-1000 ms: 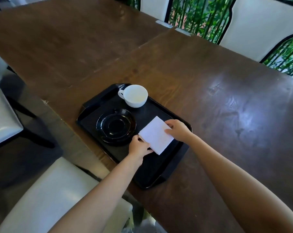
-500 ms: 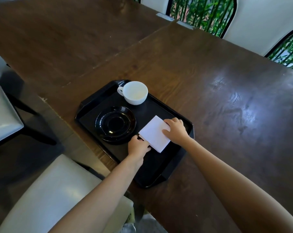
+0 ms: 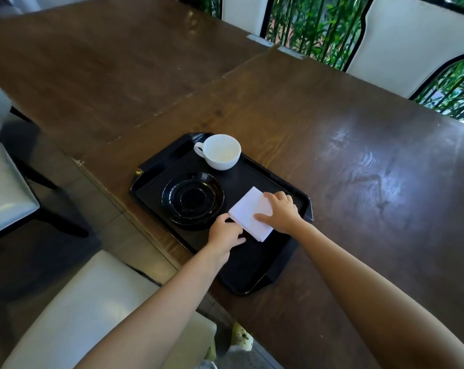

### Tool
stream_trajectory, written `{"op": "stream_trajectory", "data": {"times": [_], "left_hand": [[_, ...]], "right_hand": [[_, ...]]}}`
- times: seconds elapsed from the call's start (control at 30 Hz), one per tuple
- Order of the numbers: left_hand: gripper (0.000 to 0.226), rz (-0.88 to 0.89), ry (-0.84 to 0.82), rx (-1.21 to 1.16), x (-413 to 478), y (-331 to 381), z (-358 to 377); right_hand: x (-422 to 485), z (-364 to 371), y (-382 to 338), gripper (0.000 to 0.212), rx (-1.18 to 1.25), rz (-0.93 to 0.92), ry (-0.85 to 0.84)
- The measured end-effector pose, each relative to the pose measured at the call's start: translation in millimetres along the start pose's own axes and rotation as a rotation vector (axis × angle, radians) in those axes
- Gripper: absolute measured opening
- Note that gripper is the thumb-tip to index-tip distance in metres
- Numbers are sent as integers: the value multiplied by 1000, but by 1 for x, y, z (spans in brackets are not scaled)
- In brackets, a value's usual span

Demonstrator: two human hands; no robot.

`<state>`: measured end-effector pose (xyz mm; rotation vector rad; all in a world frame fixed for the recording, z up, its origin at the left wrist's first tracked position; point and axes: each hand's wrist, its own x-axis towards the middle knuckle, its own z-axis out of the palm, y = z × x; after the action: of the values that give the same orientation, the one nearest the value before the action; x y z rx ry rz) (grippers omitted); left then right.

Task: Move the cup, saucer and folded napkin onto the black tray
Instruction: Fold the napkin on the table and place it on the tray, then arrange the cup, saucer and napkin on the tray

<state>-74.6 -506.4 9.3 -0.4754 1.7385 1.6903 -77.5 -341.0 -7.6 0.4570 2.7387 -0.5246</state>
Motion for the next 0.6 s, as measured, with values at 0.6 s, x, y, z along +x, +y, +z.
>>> {"op": "stream_trajectory", "data": {"times": [0.6], "left_hand": [[41, 140, -102, 282, -4, 54, -47]], "right_hand": [[-15, -32, -27, 79, 78, 33, -94]]}}
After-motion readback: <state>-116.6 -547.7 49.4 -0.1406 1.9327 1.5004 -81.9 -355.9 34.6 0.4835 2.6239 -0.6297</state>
